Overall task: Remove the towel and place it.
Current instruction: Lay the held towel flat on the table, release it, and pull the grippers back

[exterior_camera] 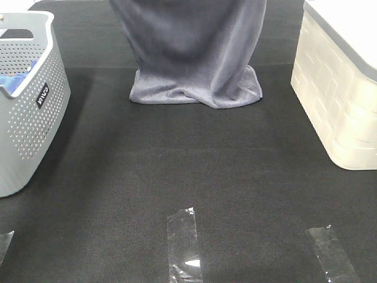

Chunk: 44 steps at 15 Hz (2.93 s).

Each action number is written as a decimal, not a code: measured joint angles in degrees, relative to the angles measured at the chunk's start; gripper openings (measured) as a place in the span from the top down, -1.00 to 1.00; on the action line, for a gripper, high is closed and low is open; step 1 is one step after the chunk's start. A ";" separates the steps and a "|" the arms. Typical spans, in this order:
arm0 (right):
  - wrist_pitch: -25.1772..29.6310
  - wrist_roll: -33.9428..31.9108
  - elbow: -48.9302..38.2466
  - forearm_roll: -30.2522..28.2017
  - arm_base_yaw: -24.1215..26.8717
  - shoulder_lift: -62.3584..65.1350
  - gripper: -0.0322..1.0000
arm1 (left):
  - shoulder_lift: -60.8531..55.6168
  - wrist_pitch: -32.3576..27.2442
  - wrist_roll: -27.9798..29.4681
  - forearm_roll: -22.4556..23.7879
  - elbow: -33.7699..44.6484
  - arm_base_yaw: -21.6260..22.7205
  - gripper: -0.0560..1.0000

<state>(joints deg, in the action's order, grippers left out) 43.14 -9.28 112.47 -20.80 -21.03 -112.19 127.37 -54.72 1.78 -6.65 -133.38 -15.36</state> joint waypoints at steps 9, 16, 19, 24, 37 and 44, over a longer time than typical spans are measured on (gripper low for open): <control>26.24 12.95 -1.20 20.34 0.69 0.86 0.94 | -4.18 -14.32 -1.78 -0.46 9.68 -4.76 0.89; 26.30 15.01 -28.65 27.90 0.69 11.57 0.94 | -19.88 -14.55 -1.43 0.40 44.98 -12.95 0.89; 26.30 15.01 -37.18 30.02 0.69 17.59 0.94 | -24.01 -14.73 0.29 0.17 53.46 -15.36 0.89; 25.55 15.01 -54.95 35.41 0.69 26.13 0.94 | -28.36 -13.64 5.39 -1.03 66.06 -22.23 0.89; 20.05 17.88 -77.81 44.29 0.69 32.89 0.94 | -33.17 -12.61 15.24 -7.45 80.10 -37.70 0.89; 18.74 17.99 -80.56 45.55 0.69 32.89 -0.21 | -33.17 -14.32 20.97 -6.82 81.88 -38.96 -0.24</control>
<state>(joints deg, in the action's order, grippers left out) 61.88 8.71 31.91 24.75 -20.34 -79.30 94.19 -69.04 22.75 -13.46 -51.51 -54.32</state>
